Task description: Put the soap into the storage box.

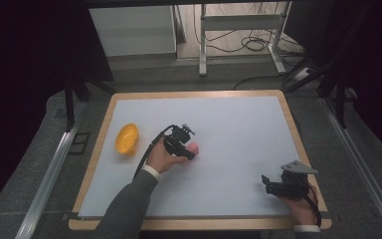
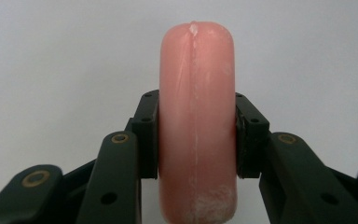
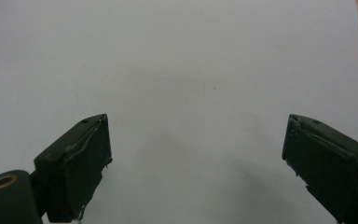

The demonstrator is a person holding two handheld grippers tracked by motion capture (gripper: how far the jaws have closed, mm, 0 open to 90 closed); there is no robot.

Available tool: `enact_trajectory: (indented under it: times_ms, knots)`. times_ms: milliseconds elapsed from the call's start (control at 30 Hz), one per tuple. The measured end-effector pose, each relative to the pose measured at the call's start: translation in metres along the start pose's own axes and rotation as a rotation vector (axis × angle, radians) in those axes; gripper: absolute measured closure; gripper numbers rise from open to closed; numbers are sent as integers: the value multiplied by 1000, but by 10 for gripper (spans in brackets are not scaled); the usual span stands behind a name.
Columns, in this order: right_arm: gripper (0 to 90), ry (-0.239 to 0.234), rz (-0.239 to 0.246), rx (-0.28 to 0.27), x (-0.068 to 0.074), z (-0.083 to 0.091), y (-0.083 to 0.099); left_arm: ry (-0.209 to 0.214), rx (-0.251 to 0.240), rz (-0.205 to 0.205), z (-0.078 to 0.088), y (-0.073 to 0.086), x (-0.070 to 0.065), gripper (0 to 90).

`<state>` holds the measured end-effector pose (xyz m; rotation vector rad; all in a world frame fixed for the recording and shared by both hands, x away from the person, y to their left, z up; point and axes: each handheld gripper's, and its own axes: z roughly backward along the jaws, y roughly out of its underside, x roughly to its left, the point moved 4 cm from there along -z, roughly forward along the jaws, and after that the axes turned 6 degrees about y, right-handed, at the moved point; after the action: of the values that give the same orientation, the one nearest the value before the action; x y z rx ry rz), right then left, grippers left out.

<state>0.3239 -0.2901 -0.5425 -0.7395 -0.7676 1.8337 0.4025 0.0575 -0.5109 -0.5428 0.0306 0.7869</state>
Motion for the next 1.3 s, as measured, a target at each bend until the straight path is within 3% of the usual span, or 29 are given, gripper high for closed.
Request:
enact_trajectory:
  times_ms: [667, 1300]
  knots:
    - [75, 5, -6, 6, -1, -1, 1, 0, -48, 60, 20, 12, 16, 603]
    - [75, 5, -2, 13, 1, -2, 1, -14, -89, 90, 40, 18, 30, 603]
